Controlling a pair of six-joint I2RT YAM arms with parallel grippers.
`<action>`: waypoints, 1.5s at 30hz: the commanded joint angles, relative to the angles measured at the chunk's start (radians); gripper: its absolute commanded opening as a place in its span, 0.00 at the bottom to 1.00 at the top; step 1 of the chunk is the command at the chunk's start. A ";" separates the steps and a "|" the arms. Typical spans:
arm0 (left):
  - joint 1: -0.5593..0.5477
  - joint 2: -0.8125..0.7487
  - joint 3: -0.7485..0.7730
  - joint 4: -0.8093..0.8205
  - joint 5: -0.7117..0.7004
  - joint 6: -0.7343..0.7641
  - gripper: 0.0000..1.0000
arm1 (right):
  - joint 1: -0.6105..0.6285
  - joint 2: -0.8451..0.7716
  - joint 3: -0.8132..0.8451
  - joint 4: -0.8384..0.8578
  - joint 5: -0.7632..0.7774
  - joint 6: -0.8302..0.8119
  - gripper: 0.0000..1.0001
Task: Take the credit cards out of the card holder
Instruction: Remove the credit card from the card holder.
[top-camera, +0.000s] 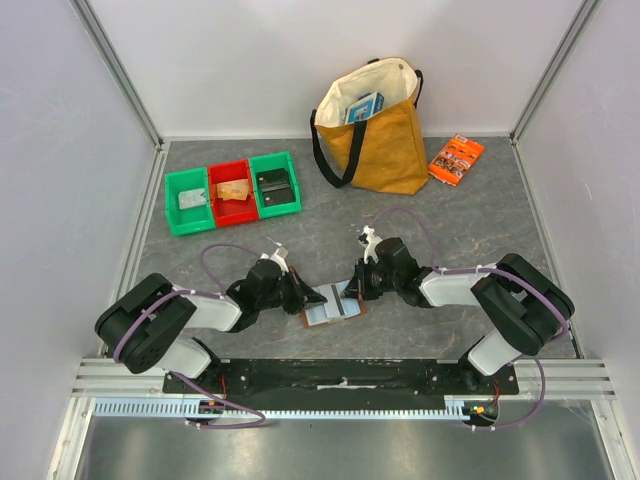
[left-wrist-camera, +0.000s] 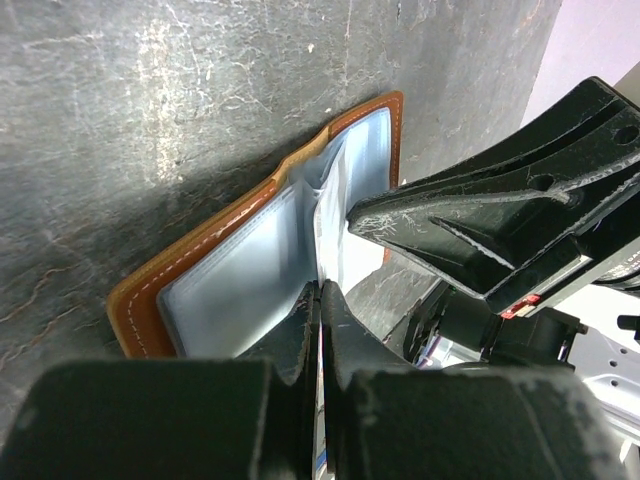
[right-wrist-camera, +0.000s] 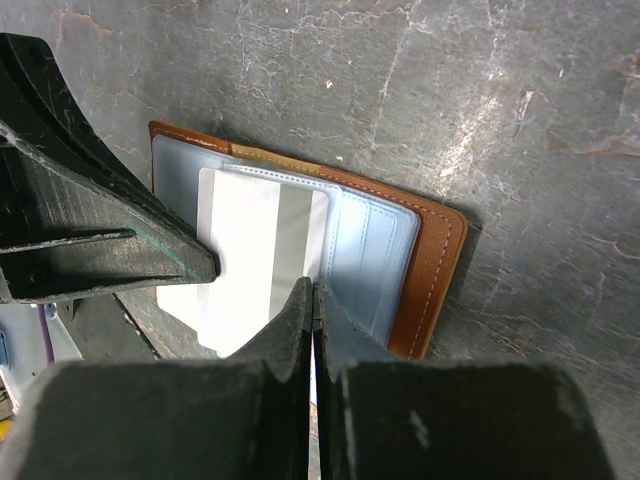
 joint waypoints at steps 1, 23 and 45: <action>0.006 -0.029 -0.024 0.004 -0.008 0.002 0.02 | -0.012 0.030 -0.015 -0.159 0.114 -0.041 0.00; 0.006 0.002 -0.022 0.017 0.011 -0.004 0.02 | -0.018 -0.035 0.021 0.089 -0.109 -0.013 0.00; 0.006 -0.005 -0.071 0.122 0.009 -0.044 0.20 | -0.020 0.096 -0.009 0.036 -0.037 0.007 0.00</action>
